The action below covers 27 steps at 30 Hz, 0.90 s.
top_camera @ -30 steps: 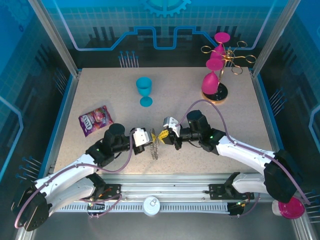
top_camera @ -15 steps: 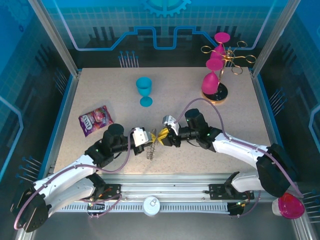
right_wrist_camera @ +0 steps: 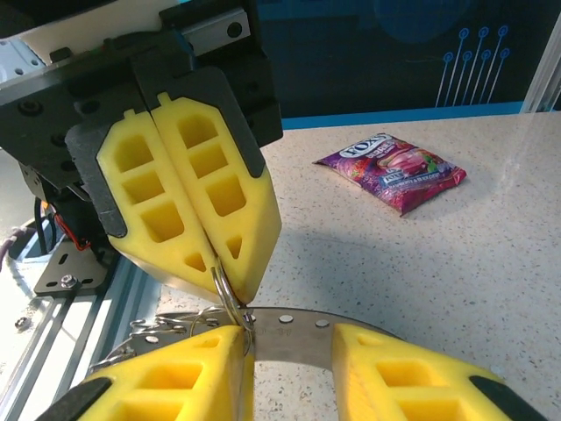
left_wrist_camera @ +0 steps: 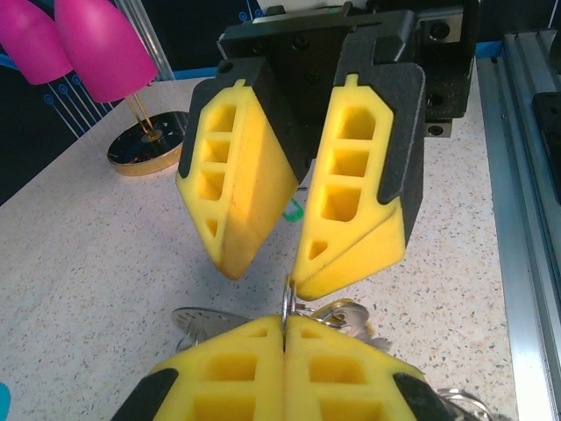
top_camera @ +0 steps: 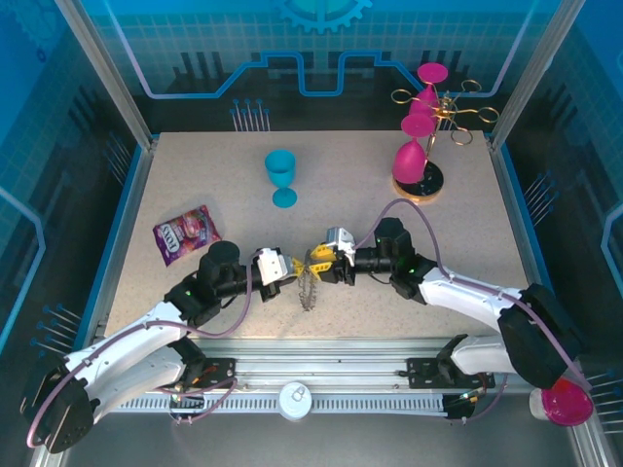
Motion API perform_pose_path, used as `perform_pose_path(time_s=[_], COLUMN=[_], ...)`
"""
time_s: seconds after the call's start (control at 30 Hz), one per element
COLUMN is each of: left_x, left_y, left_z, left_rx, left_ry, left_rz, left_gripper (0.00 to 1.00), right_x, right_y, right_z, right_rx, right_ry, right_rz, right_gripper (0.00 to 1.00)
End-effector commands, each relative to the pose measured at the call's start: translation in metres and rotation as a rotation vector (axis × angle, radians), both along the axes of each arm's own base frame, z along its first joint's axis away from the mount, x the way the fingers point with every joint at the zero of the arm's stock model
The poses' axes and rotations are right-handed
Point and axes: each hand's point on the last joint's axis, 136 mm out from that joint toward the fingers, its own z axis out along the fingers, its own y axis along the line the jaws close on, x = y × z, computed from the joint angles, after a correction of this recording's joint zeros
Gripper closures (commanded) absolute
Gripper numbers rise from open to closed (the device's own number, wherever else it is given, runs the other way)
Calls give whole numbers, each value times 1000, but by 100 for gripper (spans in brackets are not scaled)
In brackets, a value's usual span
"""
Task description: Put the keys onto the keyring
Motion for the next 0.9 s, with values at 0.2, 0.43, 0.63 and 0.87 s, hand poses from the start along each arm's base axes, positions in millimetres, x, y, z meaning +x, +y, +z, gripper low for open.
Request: perform_pose_path(time_s=[0.2, 0.43, 0.63, 0.87], left_x=[-5, -4, -4, 5], left_y=[-4, -4, -5, 0], left_z=[10, 9, 11, 3], left_rx=[-40, -34, -42, -5], left_ry=[-30, -30, -28, -32], left_rz=[-38, -33, -37, 17], left_gripper=[100, 100, 100, 82], right_x=[-2, -3, -1, -3], right_y=[13, 14, 17, 12], right_z=[14, 16, 18, 17], right_rx=[68, 85, 97, 23], right_ry=[-67, -82, -88, -82], right_rz=[88, 96, 106, 106], right_gripper=[73, 77, 95, 100])
